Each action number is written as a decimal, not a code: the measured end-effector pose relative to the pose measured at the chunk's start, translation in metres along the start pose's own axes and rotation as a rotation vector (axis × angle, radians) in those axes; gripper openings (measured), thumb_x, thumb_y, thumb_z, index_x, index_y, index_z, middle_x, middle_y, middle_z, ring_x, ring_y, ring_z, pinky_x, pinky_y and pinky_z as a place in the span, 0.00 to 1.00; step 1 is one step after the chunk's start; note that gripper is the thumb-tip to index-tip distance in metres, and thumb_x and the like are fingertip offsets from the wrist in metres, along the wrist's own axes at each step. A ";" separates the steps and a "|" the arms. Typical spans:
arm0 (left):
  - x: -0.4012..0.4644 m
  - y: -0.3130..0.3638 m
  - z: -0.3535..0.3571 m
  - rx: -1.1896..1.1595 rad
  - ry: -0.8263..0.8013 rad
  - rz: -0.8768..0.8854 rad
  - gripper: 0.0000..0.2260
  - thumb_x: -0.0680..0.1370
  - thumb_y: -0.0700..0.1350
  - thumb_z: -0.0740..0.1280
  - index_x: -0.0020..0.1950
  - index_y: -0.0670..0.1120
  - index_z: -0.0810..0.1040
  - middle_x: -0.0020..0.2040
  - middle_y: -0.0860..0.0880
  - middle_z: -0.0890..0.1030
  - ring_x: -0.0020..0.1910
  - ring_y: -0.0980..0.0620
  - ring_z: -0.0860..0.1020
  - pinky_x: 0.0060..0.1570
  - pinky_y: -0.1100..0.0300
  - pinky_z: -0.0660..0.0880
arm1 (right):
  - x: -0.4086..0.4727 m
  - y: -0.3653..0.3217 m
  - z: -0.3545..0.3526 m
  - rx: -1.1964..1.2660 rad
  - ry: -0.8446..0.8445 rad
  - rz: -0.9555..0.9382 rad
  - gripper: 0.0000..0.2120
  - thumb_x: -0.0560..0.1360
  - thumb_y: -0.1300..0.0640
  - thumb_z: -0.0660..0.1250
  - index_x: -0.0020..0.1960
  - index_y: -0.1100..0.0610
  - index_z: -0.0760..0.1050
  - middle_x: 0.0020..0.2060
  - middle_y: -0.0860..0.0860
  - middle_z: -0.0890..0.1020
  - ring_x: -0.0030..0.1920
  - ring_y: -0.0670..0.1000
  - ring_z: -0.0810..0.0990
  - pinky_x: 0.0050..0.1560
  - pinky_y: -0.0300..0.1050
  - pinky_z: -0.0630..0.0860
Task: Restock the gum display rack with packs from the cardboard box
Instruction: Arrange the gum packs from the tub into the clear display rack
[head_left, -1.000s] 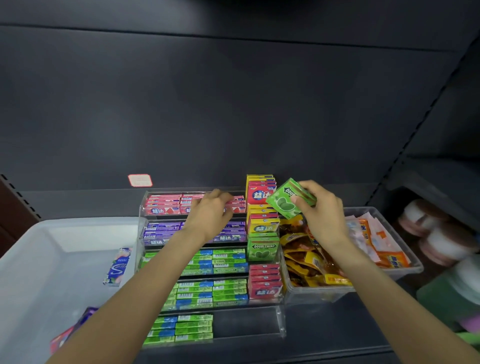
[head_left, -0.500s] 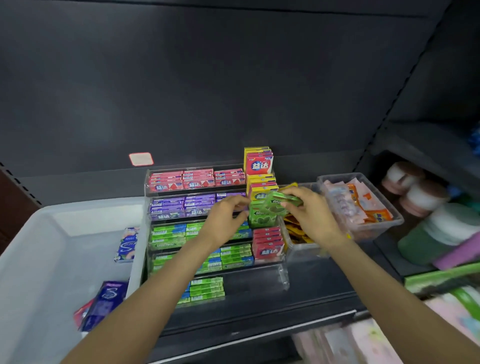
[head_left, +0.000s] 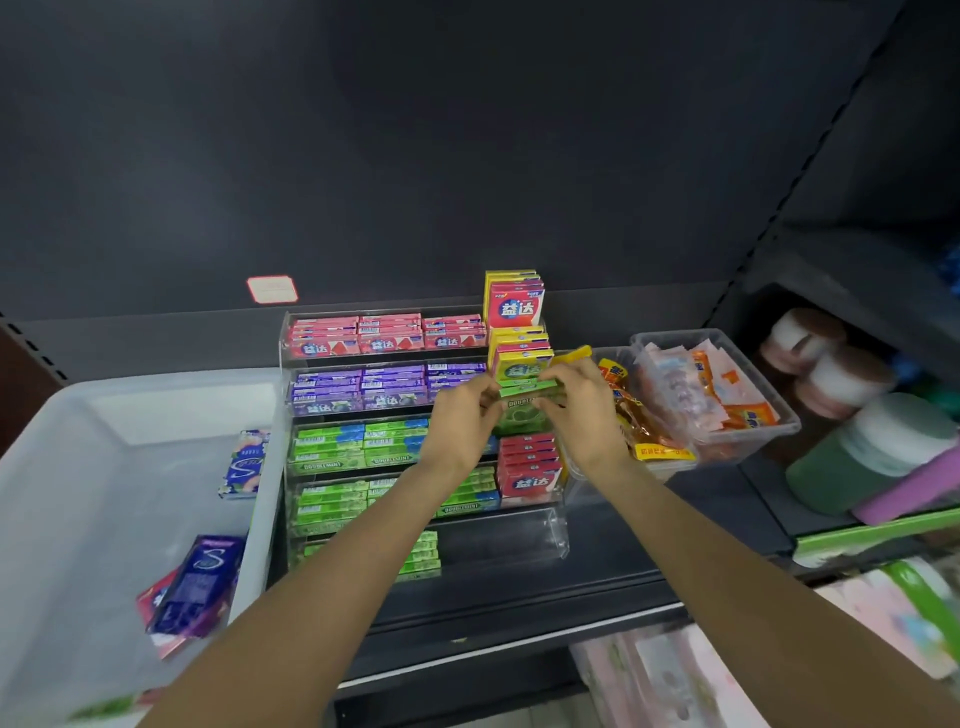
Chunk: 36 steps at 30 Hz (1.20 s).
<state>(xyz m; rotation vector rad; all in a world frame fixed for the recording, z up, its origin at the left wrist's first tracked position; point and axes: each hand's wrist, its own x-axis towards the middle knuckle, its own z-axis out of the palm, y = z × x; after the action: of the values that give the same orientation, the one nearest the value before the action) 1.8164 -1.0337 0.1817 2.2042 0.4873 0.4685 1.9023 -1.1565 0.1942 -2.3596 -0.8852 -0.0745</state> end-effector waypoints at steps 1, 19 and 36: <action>0.000 0.000 0.002 0.008 0.015 -0.013 0.04 0.77 0.39 0.67 0.50 0.41 0.78 0.43 0.46 0.82 0.40 0.54 0.80 0.45 0.64 0.77 | 0.000 0.002 0.001 0.015 0.017 0.018 0.15 0.73 0.63 0.69 0.59 0.59 0.76 0.57 0.55 0.74 0.55 0.51 0.76 0.61 0.42 0.73; 0.000 0.003 0.019 0.096 0.048 -0.083 0.13 0.78 0.38 0.64 0.61 0.47 0.70 0.41 0.46 0.82 0.35 0.51 0.79 0.39 0.53 0.79 | -0.001 0.019 0.015 -0.034 0.009 0.067 0.13 0.74 0.60 0.69 0.53 0.54 0.67 0.53 0.51 0.73 0.49 0.50 0.77 0.42 0.41 0.75; -0.082 -0.076 -0.121 0.155 0.332 -0.165 0.09 0.76 0.39 0.65 0.55 0.45 0.77 0.49 0.48 0.81 0.43 0.52 0.78 0.47 0.57 0.75 | -0.028 -0.125 0.072 0.194 -0.310 -0.237 0.12 0.77 0.61 0.63 0.60 0.55 0.73 0.55 0.50 0.74 0.53 0.49 0.76 0.56 0.46 0.73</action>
<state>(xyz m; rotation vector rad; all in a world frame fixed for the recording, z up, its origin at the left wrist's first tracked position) 1.6734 -0.9511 0.1816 2.2167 0.9018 0.7330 1.7929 -1.0583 0.1937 -2.1082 -1.2584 0.2769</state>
